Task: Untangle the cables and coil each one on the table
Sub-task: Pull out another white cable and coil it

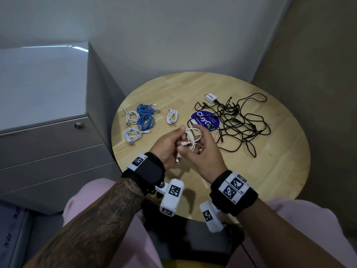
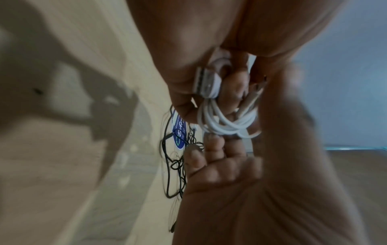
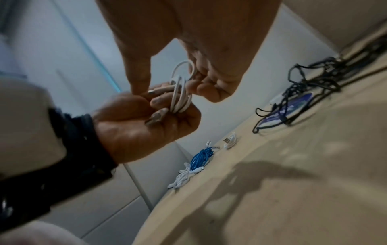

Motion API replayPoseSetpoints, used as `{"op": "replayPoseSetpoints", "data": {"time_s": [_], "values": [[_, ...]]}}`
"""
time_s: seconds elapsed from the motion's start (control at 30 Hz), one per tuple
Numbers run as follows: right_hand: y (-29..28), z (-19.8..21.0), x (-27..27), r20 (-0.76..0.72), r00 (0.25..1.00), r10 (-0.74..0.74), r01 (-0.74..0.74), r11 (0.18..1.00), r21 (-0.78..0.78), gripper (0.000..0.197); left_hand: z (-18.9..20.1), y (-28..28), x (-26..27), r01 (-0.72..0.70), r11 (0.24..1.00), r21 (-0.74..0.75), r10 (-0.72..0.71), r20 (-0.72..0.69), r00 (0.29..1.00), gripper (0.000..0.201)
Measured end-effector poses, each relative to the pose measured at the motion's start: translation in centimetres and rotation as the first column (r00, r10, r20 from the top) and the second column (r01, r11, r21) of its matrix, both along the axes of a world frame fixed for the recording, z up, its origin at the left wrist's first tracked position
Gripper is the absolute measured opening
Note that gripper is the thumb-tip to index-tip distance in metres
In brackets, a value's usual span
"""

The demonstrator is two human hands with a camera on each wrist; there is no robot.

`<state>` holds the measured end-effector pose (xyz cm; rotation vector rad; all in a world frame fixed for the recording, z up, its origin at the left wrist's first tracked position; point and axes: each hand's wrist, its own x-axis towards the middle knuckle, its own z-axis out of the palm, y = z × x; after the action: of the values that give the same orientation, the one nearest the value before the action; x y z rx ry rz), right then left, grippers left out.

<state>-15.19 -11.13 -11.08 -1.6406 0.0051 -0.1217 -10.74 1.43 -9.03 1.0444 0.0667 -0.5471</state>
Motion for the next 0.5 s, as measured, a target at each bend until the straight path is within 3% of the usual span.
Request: {"op": "replayPoseSetpoints", "data": {"time_s": [0.17,0.37,0.5], "values": [[-0.4,0.2,0.6,0.041,0.989,-0.14,0.142,0.988,-0.059,0.031,-0.3,-0.5,-0.3,-0.017,0.999,0.033,0.014,0.096,0.995,0.034],[-0.9,0.2,0.5,0.138,0.984,-0.116,0.131,0.986,-0.107,0.022,-0.4,-0.9,-0.3,-0.013,0.998,0.068,0.003,0.142,0.99,0.036],[-1.1,0.6,0.4,0.148,0.984,-0.101,0.118,0.987,-0.108,0.015,-0.3,-0.8,-0.3,-0.006,0.998,0.061,-0.004,0.173,0.985,0.026]]}}
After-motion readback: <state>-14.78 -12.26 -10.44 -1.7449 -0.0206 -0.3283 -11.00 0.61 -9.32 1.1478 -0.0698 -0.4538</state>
